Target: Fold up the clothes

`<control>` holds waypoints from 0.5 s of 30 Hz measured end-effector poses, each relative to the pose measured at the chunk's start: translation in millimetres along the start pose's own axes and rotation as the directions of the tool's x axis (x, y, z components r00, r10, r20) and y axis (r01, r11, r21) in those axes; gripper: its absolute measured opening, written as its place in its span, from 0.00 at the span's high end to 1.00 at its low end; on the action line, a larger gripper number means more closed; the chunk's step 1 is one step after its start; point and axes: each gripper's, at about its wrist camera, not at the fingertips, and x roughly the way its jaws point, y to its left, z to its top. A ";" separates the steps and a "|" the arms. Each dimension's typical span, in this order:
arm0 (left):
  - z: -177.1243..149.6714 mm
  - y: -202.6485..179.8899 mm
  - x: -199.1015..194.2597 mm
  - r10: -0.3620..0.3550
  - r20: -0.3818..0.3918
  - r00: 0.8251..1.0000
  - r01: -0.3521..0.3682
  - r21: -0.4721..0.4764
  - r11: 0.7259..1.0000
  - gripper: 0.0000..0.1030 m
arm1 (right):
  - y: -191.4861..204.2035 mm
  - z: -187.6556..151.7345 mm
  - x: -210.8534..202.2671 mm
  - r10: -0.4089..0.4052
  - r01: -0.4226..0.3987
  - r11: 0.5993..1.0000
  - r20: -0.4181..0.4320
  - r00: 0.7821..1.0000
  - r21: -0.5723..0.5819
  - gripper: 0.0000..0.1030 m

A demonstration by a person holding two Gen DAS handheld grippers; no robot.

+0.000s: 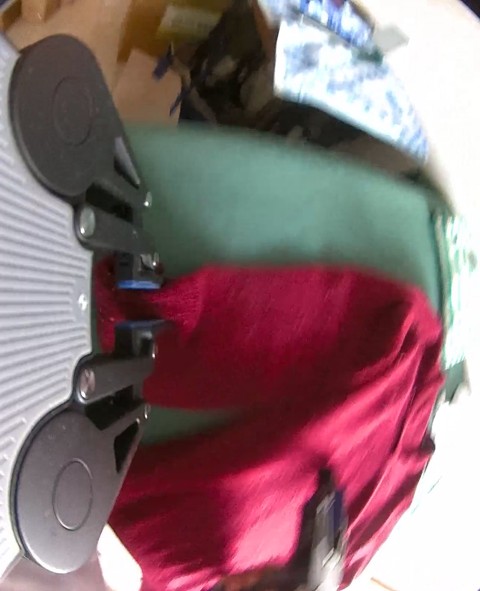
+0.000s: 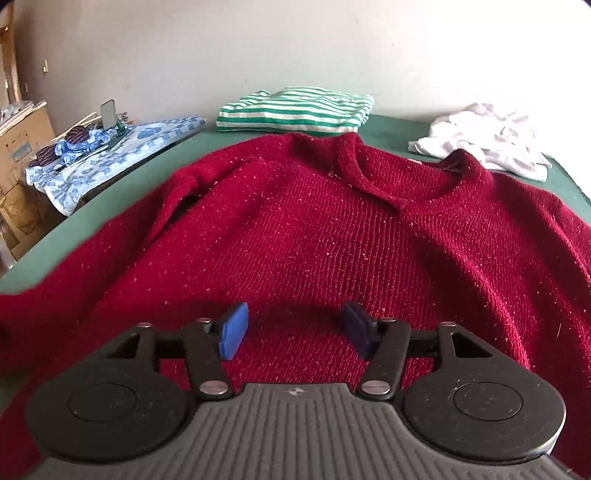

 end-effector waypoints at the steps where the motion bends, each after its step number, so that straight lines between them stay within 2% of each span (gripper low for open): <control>1: 7.9 13.2 -0.8 0.082 0.011 0.997 -0.081 -0.027 0.996 0.85 | -0.5 -1.5 -0.9 0.002 -0.002 1.000 0.008 1.000 0.002 0.40; 3: 27.9 46.6 -10.5 0.211 0.021 0.977 -0.207 -0.129 0.970 0.86 | -2.2 -2.7 -2.6 0.012 -0.012 1.000 0.014 1.000 0.005 0.39; 5: 43.9 83.8 -22.8 0.298 0.038 0.954 -0.279 -0.258 0.925 0.87 | -1.9 -3.6 -3.5 0.020 -0.020 1.000 0.019 1.000 0.003 0.33; 7: 59.3 106.0 -27.2 0.340 0.053 0.939 -0.310 -0.299 0.902 0.87 | 0.2 -4.0 -3.7 0.025 -0.025 1.000 0.019 0.999 -0.010 0.30; 9: 76.4 110.7 -25.2 0.378 0.072 0.923 -0.345 -0.278 0.896 0.87 | 2.1 -0.4 -2.5 0.030 -0.030 0.999 0.006 1.000 -0.024 0.27; 10: 86.2 110.0 -23.0 0.390 0.082 0.917 -0.358 -0.260 0.897 0.87 | 0.0 4.3 -2.0 0.040 -0.040 0.999 -0.005 0.999 -0.009 0.29; 12: 104.4 112.3 -21.9 0.399 0.109 0.911 -0.363 -0.249 0.898 0.87 | -4.1 13.7 -0.8 0.061 -0.060 0.998 -0.027 0.998 0.020 0.44; 13: 113.6 114.5 -22.3 0.402 0.127 0.907 -0.363 -0.249 0.898 0.87 | -6.5 20.8 0.9 0.075 -0.073 0.996 -0.032 0.997 0.044 0.55; 15: 131.1 121.9 -24.0 0.409 0.165 0.898 -0.361 -0.257 0.896 0.87 | -11.8 38.2 5.4 0.107 -0.102 0.989 -0.035 0.994 0.105 0.58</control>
